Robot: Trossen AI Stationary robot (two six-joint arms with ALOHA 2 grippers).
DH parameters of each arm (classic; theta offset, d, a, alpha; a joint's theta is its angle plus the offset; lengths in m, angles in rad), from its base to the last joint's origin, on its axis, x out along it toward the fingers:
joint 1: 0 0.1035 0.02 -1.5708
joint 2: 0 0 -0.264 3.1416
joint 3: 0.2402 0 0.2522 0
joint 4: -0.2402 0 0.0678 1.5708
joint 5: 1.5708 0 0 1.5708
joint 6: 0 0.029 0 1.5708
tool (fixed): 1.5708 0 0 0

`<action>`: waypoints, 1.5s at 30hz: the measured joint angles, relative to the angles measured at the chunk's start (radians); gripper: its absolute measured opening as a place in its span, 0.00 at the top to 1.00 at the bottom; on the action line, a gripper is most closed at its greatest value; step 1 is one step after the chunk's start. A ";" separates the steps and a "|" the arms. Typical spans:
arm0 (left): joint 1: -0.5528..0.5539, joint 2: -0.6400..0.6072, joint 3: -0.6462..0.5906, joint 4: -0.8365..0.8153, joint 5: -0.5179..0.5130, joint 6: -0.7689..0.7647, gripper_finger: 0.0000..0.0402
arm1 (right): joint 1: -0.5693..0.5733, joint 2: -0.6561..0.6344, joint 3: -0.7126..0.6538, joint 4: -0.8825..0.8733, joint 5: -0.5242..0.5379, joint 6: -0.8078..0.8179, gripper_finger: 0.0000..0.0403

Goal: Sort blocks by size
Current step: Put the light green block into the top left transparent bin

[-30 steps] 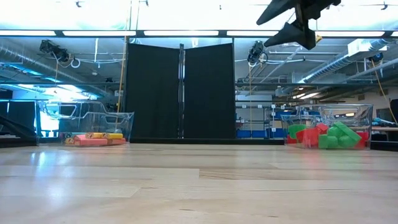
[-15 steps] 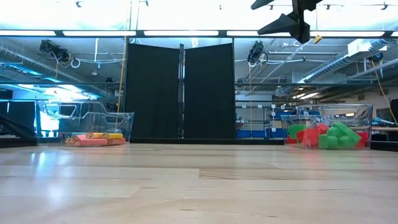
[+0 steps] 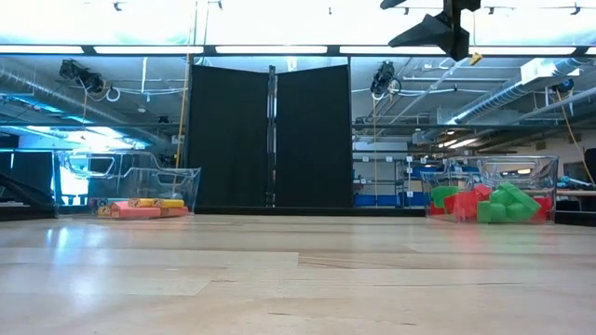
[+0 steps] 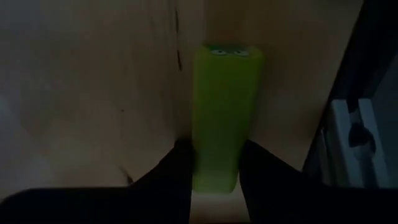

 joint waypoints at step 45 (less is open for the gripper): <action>0.989 -0.663 -0.126 -0.403 -0.581 0.279 0.71 | 0.013 0.000 0.000 -0.053 -0.021 -0.146 0.34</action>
